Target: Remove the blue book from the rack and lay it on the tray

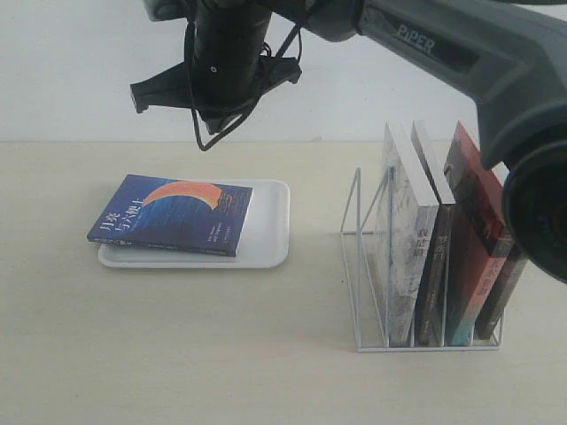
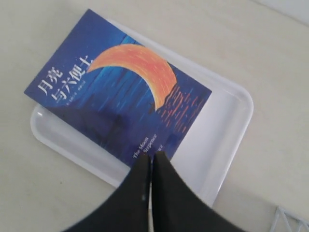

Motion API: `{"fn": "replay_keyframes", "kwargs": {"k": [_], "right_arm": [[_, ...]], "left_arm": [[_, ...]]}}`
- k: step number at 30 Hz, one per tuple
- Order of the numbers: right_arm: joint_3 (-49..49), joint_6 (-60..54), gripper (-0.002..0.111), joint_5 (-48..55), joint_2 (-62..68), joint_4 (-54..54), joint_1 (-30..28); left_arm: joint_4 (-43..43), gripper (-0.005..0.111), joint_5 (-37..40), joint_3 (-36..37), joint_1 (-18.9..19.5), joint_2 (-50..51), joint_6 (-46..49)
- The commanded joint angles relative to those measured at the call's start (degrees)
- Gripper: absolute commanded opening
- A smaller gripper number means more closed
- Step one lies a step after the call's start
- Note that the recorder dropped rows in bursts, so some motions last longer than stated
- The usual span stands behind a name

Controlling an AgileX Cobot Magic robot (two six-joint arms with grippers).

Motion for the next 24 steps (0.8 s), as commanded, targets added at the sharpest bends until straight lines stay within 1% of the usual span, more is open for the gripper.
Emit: {"fn": "replay_keyframes", "kwargs": {"k": [1, 8, 14, 18, 24], "right_arm": [[-0.33, -0.35, 0.0, -4.29, -0.68, -0.32, -0.04], [-0.33, -0.35, 0.0, -0.03, -0.68, 0.16, 0.04], [-0.33, -0.35, 0.0, 2.67, -3.55, 1.7, 0.04], [2.0, -0.59, 0.0, 3.51, -8.74, 1.59, 0.04], [11.2, -1.43, 0.0, 3.67, -22.01, 1.21, 0.04]], "left_arm": [[0.03, 0.004, -0.66, -0.06, 0.06, -0.18, 0.04], [0.03, 0.004, -0.66, -0.06, 0.06, -0.18, 0.04], [0.03, 0.004, -0.66, -0.06, 0.06, -0.18, 0.04], [0.03, 0.004, -0.66, -0.06, 0.06, -0.18, 0.04], [0.03, 0.004, -0.66, -0.06, 0.06, -0.18, 0.04]]}}
